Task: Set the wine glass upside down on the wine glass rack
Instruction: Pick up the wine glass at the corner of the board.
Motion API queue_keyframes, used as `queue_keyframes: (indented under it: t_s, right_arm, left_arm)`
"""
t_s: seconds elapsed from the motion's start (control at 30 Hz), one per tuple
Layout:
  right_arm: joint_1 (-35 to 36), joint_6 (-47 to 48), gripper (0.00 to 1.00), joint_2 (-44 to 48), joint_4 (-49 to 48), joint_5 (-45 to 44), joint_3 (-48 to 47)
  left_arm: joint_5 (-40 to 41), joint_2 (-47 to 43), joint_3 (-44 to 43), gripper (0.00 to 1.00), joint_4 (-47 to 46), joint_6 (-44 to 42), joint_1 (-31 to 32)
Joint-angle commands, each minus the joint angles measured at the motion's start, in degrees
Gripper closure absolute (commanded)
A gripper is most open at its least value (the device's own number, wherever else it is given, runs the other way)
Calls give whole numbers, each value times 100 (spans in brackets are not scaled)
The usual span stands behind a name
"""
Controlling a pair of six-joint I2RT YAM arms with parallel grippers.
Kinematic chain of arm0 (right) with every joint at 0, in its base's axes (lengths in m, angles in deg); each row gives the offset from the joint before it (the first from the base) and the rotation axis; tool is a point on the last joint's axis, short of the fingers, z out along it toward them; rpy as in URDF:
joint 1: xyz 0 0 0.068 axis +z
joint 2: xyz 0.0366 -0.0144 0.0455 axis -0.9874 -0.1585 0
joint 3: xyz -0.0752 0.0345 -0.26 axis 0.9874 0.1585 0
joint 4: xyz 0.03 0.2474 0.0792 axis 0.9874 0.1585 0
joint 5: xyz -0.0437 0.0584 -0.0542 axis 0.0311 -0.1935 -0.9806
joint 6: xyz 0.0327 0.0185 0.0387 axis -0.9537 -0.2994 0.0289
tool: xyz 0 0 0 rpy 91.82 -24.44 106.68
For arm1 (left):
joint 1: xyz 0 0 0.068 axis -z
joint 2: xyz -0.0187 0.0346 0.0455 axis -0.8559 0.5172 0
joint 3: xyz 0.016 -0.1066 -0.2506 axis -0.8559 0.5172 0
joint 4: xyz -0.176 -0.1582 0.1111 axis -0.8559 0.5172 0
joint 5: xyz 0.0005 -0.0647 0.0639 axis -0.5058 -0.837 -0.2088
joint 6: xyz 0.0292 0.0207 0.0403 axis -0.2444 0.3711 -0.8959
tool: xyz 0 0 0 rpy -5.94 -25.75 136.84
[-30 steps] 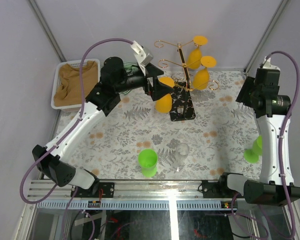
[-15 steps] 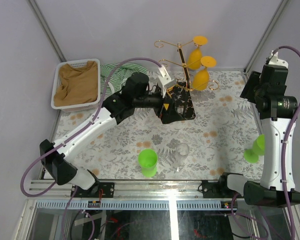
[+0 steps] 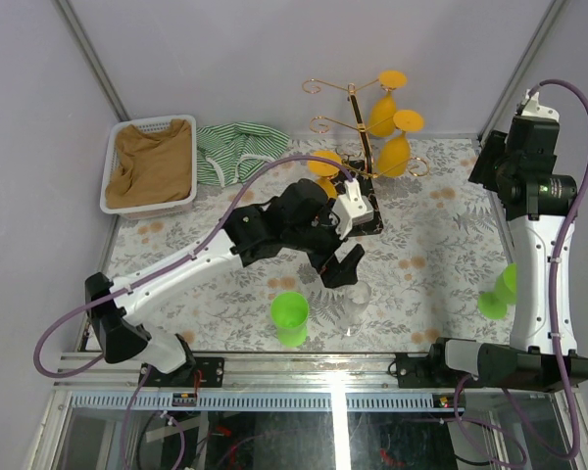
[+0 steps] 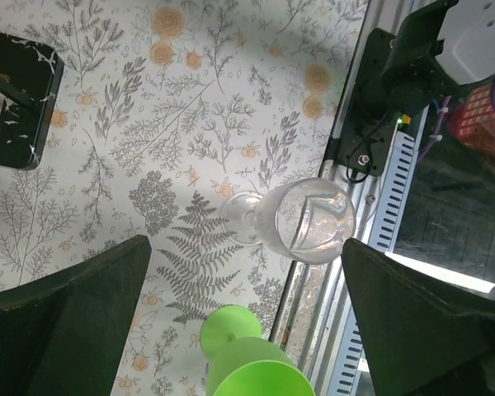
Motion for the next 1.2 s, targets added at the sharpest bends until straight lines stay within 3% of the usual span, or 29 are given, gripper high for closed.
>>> queue_keyframes:
  t_s: [0.0, 0.23, 0.53, 0.9, 1.17]
  right_arm:
    - [-24, 142, 41, 178, -280, 45, -19]
    - [-25, 193, 41, 262, -279, -38, 125]
    - [-24, 164, 41, 252, -275, 30, 155]
    - [-24, 175, 40, 257, -194, 205, 59]
    - [-29, 174, 40, 451, 746, -140, 564]
  left_arm:
    - [441, 240, -242, 0, 279, -116, 155]
    - [325, 573, -387, 0, 540, -146, 159]
    - [303, 705, -444, 23, 674, -210, 161]
    - [167, 655, -721, 23, 676, -245, 157]
    - [185, 513, -1219, 18, 512, -364, 157]
